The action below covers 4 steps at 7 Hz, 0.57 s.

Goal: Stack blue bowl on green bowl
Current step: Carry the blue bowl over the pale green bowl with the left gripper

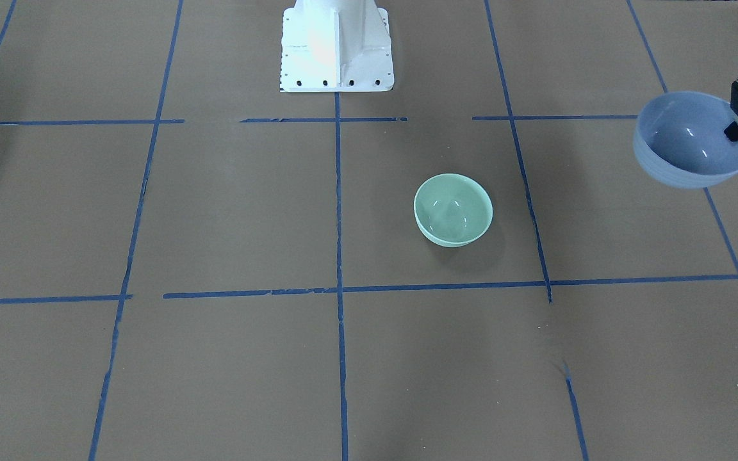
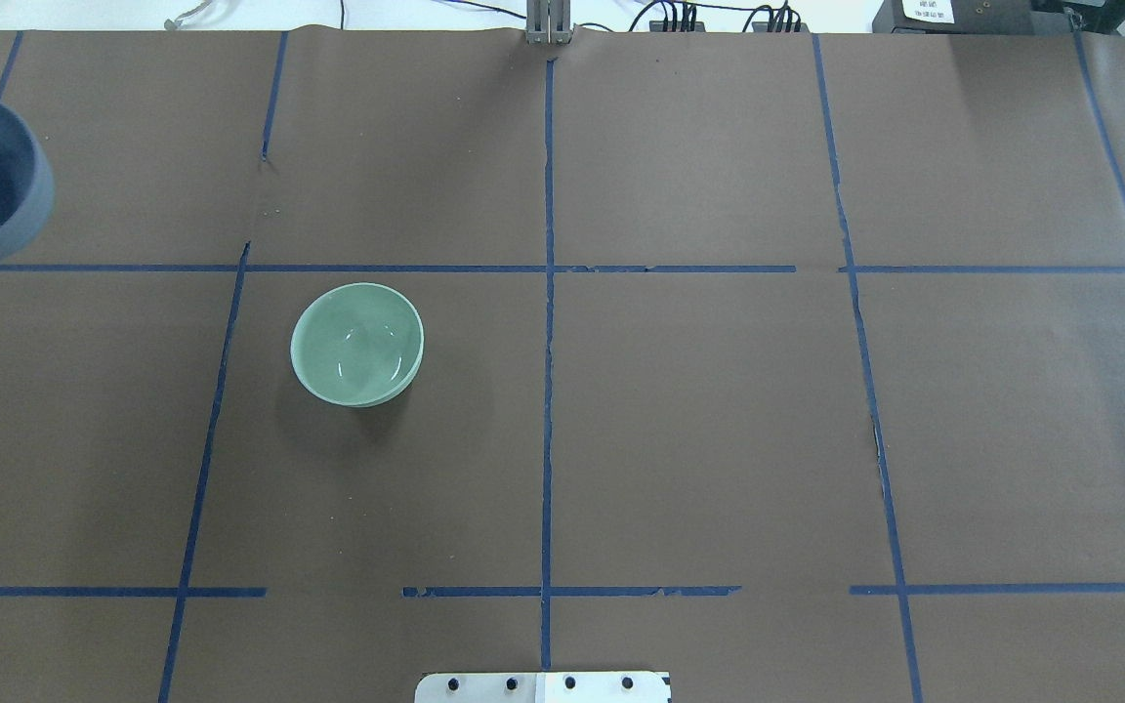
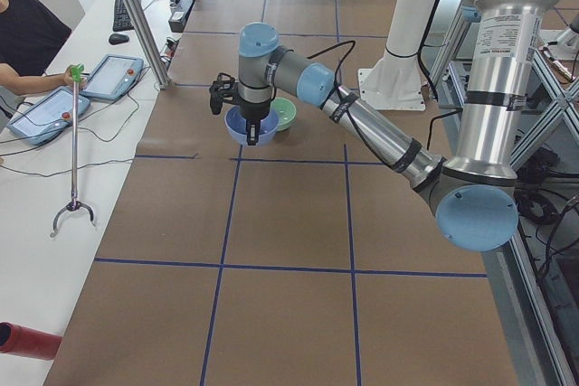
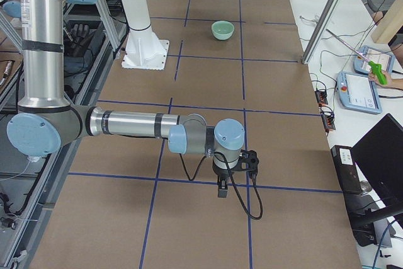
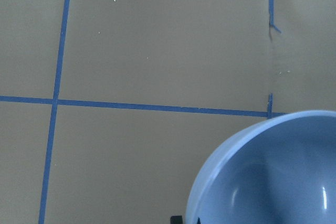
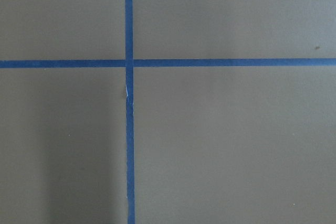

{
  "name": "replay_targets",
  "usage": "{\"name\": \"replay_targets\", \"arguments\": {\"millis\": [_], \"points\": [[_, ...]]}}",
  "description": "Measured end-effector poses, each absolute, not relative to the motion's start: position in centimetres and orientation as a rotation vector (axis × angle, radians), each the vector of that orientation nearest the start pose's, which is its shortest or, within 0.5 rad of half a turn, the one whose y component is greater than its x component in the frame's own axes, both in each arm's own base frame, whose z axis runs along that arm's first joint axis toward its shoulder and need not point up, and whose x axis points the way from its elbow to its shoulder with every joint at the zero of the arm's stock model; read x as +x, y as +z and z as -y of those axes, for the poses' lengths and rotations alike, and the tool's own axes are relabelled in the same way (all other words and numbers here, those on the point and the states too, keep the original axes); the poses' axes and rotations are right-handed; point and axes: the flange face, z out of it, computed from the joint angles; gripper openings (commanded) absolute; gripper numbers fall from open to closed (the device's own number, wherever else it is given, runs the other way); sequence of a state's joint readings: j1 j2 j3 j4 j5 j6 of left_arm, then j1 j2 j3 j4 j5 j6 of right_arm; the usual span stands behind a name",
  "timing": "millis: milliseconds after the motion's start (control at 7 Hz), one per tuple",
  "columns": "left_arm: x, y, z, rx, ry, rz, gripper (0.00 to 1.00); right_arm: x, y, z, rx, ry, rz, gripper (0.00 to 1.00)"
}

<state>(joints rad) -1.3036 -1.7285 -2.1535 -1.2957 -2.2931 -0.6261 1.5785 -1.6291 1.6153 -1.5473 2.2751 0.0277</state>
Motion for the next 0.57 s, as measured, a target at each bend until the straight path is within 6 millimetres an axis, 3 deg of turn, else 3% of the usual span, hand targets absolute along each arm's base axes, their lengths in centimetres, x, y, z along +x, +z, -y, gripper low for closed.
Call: {"name": "replay_targets", "arguments": {"millis": [286,429,571], "points": [[13.9,29.3,47.3,0.025,-0.2,-0.897,0.0,7.2,66.7,46.7,0.003,0.03,0.704,1.0],[18.1,28.2,46.8,-0.004,-0.21,-0.94,0.0,7.2,66.7,46.7,0.003,0.03,0.705,1.0],[21.8,28.3,46.7,-0.03,-0.218,-0.98,0.0,7.2,66.7,46.7,0.003,0.03,0.706,1.0]]}}
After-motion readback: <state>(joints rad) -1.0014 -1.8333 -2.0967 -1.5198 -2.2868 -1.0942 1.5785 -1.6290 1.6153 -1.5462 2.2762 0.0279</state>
